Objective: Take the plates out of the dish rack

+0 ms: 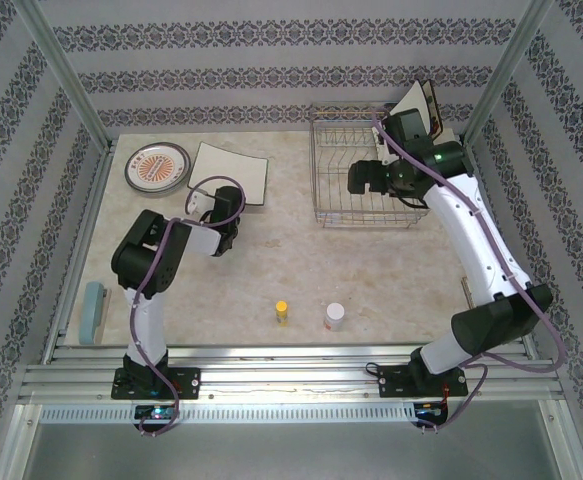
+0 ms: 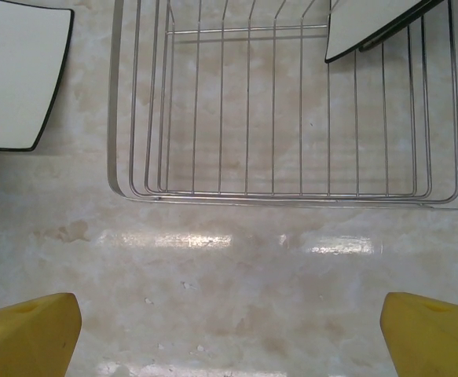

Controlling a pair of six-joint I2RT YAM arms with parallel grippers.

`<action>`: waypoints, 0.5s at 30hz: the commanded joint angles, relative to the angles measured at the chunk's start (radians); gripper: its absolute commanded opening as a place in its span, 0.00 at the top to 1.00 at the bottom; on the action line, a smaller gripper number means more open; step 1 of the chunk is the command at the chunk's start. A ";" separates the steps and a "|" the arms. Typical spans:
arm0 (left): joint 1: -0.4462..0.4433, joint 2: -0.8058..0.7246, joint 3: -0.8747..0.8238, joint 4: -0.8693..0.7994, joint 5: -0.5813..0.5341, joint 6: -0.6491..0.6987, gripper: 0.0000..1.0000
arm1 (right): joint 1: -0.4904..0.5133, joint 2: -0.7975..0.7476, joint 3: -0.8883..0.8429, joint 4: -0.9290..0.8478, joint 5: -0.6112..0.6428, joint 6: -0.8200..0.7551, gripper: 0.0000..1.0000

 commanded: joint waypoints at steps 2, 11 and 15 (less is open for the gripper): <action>-0.009 0.034 0.070 0.142 -0.076 -0.089 1.00 | -0.001 0.026 0.053 -0.035 0.006 -0.010 0.02; -0.010 0.074 0.103 0.075 -0.051 -0.126 0.88 | -0.005 0.035 0.033 -0.010 -0.009 -0.011 0.02; -0.010 0.075 0.109 0.041 -0.038 -0.132 0.79 | -0.012 0.039 0.034 -0.005 -0.021 -0.013 0.02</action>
